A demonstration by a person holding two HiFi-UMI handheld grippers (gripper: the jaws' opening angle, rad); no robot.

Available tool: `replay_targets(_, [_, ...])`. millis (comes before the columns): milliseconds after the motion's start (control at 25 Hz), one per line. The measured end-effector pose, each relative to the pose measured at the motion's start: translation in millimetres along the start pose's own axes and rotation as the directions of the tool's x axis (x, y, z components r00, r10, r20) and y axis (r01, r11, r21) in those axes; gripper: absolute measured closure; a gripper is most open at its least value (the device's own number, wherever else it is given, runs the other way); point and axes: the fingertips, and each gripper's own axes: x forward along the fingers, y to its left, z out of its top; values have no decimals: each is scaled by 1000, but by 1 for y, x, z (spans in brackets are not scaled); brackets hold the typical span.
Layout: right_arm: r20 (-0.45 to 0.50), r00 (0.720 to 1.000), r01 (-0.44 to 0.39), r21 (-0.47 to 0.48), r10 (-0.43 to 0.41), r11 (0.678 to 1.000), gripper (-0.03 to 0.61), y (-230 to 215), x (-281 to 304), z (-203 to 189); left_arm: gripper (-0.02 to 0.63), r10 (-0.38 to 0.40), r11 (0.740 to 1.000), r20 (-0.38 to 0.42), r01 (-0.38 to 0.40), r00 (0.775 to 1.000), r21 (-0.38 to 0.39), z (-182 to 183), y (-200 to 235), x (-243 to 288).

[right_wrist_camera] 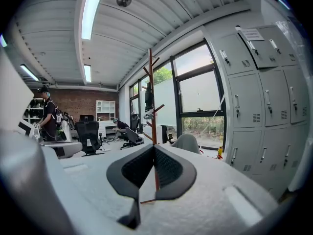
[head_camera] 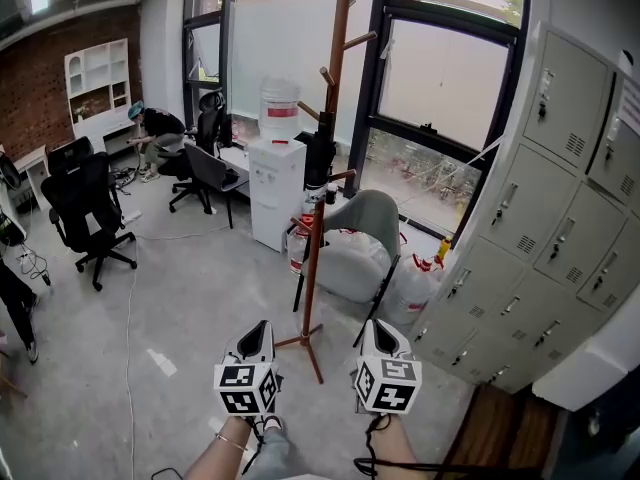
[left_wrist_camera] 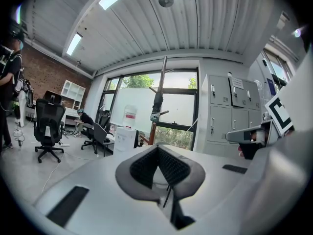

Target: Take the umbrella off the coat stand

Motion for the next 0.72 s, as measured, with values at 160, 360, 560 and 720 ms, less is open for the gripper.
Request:
replay_targets(160, [8, 1000, 17, 1, -17, 1000, 574, -3, 34, 13, 609, -20, 1000, 8, 20, 1000, 7, 14, 12, 37])
replay_targets(360, [21, 999, 39, -6, -39, 999, 574, -5, 76, 35, 609, -50, 999, 16, 50, 999, 10, 35, 27, 86])
replay_targets(560, [26, 997, 73, -10, -73, 997, 574, -9, 116, 52, 609, -87, 996, 12, 87, 996, 4, 50, 42, 133])
replay_targets(720, [27, 995, 93, -11, -93, 996, 574, -9, 151, 64, 609, -113, 994, 16, 113, 993, 6, 64, 55, 170])
